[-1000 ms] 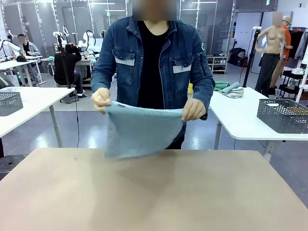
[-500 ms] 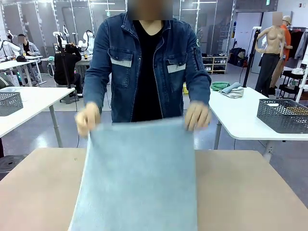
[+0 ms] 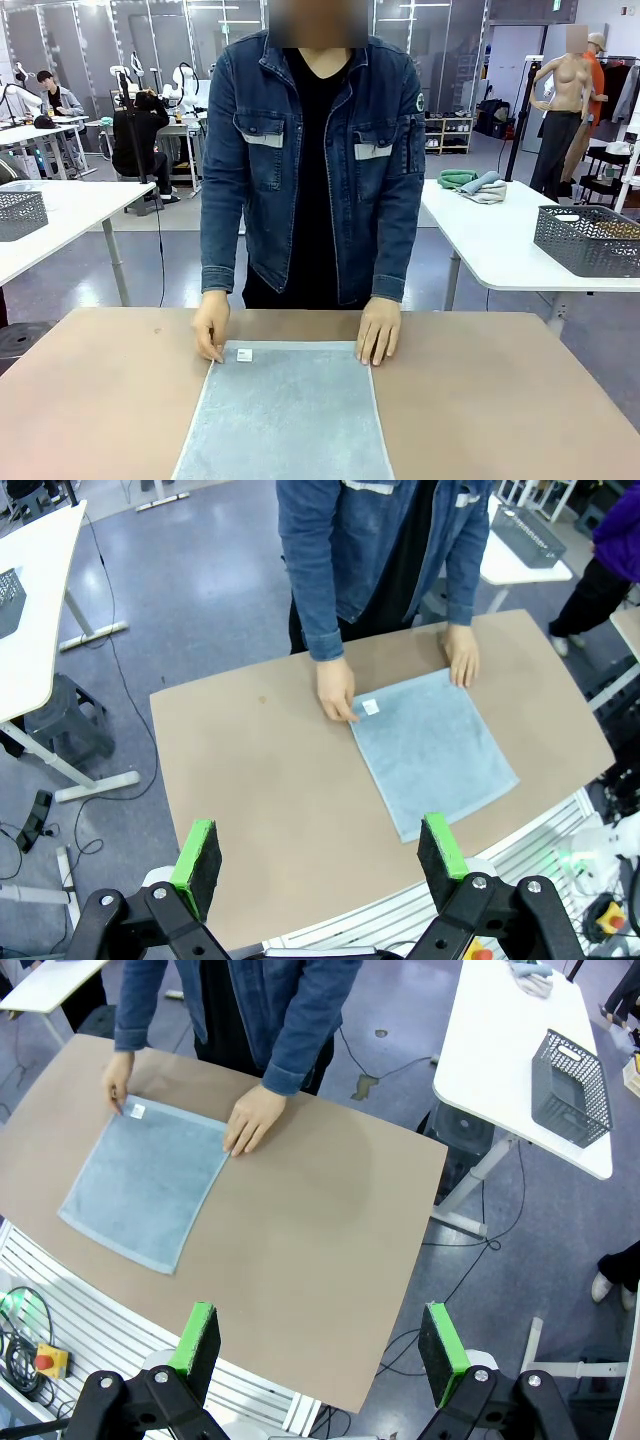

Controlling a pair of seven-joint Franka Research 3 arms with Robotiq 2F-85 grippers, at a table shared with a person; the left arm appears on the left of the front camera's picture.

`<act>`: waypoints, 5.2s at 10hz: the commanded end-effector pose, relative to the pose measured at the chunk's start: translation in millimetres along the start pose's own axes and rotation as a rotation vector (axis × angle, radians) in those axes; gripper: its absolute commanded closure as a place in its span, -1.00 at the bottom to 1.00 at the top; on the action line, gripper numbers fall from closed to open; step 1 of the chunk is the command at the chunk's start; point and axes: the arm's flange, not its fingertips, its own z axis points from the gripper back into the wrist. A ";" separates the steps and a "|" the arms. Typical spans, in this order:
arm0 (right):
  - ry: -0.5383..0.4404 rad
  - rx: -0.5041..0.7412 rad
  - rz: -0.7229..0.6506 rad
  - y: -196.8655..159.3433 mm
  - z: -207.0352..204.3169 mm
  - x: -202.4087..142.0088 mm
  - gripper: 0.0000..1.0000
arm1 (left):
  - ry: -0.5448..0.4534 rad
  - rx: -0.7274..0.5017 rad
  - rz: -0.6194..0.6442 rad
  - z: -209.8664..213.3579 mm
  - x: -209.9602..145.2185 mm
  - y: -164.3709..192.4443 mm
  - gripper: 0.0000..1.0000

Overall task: Fold the towels and place them in the basket.
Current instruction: When a person lays out a Towel with hook on the table, fold it in half twice.

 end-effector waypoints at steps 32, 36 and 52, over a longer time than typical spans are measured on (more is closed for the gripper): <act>0.372 0.185 1.043 196.2 -167.2 -27.4 -1.00 | 0.316 -0.027 -1.006 -155.2 -83.3 -153.0 -1.00; 0.383 0.206 1.010 198.8 -169.4 -27.7 -1.00 | 0.337 -0.054 -1.006 -159.8 -85.2 -159.7 -1.00; 0.488 0.500 1.144 277.1 -429.0 -81.3 -1.00 | 0.625 -0.361 -1.082 -421.4 -186.9 -176.7 -1.00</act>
